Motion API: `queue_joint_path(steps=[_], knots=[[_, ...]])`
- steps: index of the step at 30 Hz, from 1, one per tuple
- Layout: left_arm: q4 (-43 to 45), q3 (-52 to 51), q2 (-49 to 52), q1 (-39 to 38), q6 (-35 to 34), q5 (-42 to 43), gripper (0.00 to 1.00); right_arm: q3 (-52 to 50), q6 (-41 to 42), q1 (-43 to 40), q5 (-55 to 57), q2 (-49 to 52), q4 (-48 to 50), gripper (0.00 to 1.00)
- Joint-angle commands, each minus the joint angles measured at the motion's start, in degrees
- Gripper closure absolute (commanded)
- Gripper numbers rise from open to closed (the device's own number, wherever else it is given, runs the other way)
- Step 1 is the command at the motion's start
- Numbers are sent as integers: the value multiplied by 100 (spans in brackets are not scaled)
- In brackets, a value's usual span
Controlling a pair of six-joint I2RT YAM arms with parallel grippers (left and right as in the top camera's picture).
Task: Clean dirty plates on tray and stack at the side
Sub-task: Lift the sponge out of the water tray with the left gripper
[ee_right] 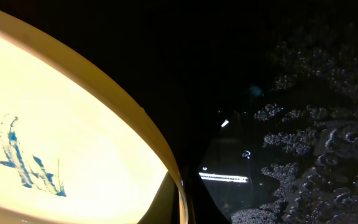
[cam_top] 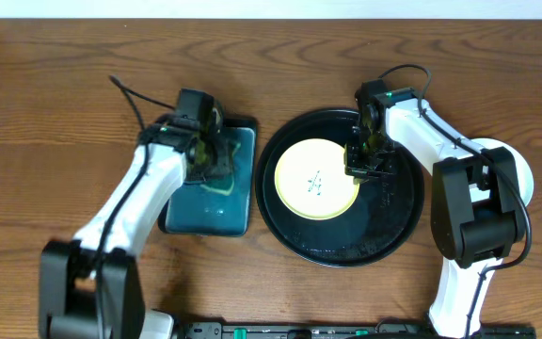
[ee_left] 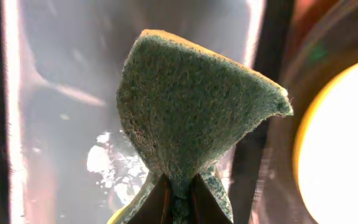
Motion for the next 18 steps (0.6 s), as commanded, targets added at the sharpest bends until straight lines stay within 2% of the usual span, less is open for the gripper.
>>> queue_joint_path(steps=[1, 18], knots=[[55, 4, -310, 9, 74, -70, 93, -26, 203, -17, 566, 81, 24, 99], [101, 4, -505, 9, 74, -70, 92, -28, 201, -17, 566, 81, 26, 99]])
